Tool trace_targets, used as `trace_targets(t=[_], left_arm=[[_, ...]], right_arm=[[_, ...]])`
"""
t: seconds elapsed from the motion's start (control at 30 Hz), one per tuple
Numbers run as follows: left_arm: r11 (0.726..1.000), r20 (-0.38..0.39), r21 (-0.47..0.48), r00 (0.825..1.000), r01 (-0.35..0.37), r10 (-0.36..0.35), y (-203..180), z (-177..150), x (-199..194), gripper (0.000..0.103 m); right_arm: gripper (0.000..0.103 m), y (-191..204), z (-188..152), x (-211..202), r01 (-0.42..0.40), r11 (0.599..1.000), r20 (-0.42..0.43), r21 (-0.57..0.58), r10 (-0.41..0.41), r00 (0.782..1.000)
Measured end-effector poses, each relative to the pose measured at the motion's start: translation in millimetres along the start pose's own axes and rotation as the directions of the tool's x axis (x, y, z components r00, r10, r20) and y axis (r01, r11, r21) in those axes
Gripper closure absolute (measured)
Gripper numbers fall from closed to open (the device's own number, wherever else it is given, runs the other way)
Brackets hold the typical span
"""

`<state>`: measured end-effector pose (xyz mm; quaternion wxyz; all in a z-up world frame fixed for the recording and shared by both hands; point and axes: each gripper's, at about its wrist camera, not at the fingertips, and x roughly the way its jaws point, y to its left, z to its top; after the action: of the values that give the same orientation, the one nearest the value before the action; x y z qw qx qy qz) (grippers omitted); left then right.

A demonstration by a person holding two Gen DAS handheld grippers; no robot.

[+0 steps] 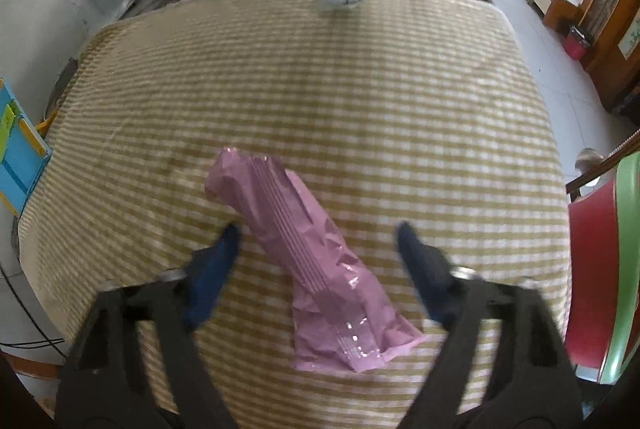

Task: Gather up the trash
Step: 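Grasp the blue-white snack wrapper with the left gripper while the right grasps the pink wrapper, then carry the snack wrapper and pink wrapper over the red bin with both grippers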

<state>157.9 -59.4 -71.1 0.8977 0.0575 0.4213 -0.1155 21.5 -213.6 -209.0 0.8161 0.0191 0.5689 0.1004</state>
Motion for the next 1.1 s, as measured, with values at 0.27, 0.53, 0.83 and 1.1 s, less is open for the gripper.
trace_targets(t=[0.27, 0.53, 0.83, 1.1], left_arm=[[0.991, -0.153, -0.029, 0.979, 0.133, -0.136, -55, 23, 122, 0.025], [0.993, -0.261, -0.067, 0.959, 0.095, -0.11, -81, 16, 185, 0.051], [0.994, -0.168, 0.021, 0.98, 0.108, -0.103, -83, 8, 150, 0.067], [0.979, -0.124, 0.12, 0.981, 0.163, -0.149, -89, -5, 94, 0.067]], right_arm=[[0.08, -14, -25, -30, -0.027, 0.994, 0.013, 0.106, 0.026, 1.0], [0.08, -25, -37, -62, -0.013, 0.985, 0.084, 0.174, -0.002, 0.996], [0.08, -39, -41, -82, 0.004, 0.967, 0.136, 0.255, -0.04, 0.99], [0.08, -48, -49, -90, -0.001, 0.95, 0.171, 0.311, -0.055, 0.984]])
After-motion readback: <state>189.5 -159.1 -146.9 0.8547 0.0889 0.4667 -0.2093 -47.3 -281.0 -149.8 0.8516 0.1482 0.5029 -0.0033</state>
